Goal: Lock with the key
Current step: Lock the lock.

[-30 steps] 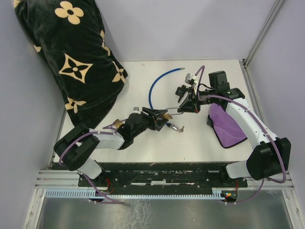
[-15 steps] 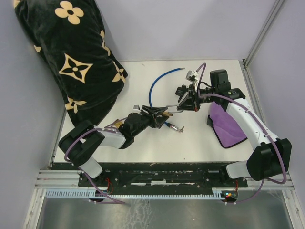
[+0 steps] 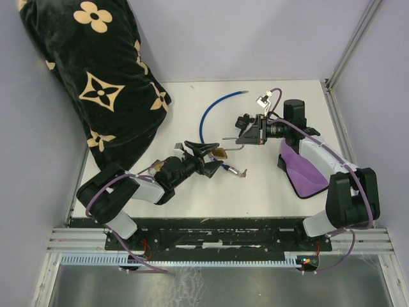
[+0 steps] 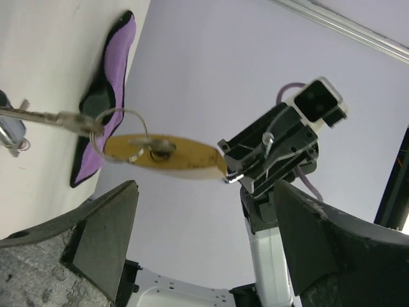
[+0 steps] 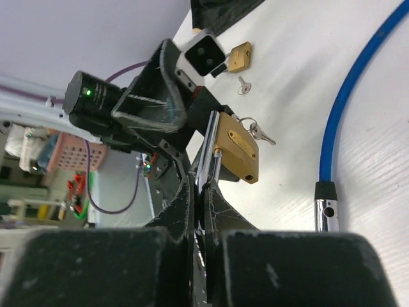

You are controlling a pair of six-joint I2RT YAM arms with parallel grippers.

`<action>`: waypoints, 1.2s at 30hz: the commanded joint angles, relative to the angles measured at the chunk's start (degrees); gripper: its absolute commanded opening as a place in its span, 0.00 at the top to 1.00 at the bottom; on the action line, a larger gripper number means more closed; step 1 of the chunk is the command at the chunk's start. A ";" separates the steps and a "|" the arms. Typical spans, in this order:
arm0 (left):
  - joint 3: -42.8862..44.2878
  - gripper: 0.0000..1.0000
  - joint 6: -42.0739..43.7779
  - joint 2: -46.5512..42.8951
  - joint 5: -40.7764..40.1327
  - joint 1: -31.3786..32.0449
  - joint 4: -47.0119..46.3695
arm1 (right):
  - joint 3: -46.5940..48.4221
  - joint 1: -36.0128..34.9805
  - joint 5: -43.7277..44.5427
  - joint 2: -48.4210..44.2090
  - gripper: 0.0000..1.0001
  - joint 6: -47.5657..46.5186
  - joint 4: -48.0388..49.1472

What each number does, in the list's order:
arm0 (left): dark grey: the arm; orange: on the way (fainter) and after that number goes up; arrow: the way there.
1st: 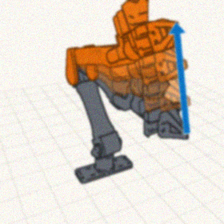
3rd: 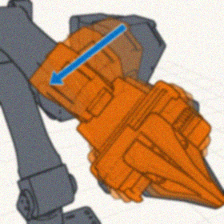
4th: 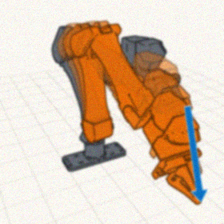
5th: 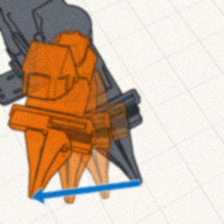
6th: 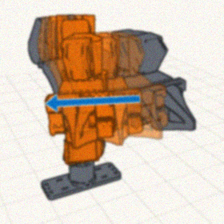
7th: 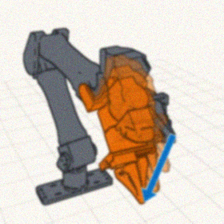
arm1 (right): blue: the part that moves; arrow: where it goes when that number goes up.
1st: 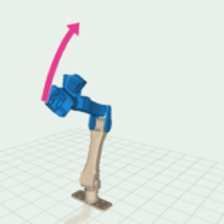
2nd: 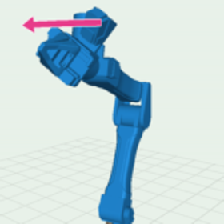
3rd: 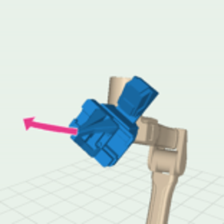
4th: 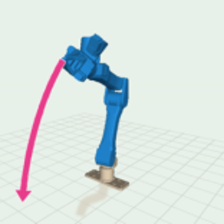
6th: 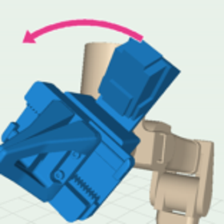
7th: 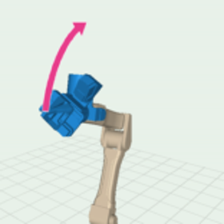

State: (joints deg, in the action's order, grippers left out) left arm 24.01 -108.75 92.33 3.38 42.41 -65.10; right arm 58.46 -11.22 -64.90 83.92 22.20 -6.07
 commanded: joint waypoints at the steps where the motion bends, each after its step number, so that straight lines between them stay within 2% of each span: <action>1: -3.15 0.08 6.04 -4.73 -2.01 -1.09 -1.01 | -2.54 1.37 -3.42 2.66 0.98 19.26 20.71; 3: -5.23 0.07 10.33 -7.72 -3.40 -1.82 0.56 | -3.74 1.69 -3.18 4.15 0.98 24.03 25.11; 5: -6.03 0.07 21.97 -12.86 -4.39 -2.59 5.06 | -4.72 1.79 -2.72 5.16 0.98 27.47 28.16; 9: 1.25 0.06 55.36 -28.32 -9.32 -1.32 29.00 | -5.67 2.04 -1.68 6.82 0.98 32.50 30.70; 10: 2.80 0.05 63.99 -31.49 -10.05 -0.31 31.97 | -5.84 2.00 -1.44 7.13 0.98 33.74 31.46; 14: 4.08 0.03 93.52 -36.74 -3.83 1.02 31.47 | -6.17 2.01 -0.89 8.62 0.98 38.17 33.67; 19: 3.83 0.01 127.29 -31.22 6.20 4.92 28.29 | -6.02 2.05 -0.83 8.22 0.98 40.45 33.96; 21: 3.64 0.01 138.62 -28.55 6.43 7.00 25.09 | -5.89 2.05 -0.60 7.34 0.98 39.65 32.70; 23: 5.51 0.01 145.54 -25.75 6.40 7.96 24.00 | -5.87 2.06 -0.57 6.98 0.98 39.26 32.00; 28: 12.13 0.02 153.93 -17.23 1.00 9.57 25.11 | -5.65 2.05 -0.78 7.55 0.98 39.32 32.08; 32: 16.24 0.13 154.98 -11.82 0.84 9.62 25.89 | -5.65 2.05 -0.86 7.60 0.98 39.31 32.16; 36: 19.62 0.29 155.24 -6.97 0.27 10.25 26.87 | -5.75 1.94 -1.05 7.49 0.98 39.40 32.25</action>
State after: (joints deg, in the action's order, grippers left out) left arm 39.48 41.36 82.04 4.97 51.96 -36.88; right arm 51.64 -9.30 -63.77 93.60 59.94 21.80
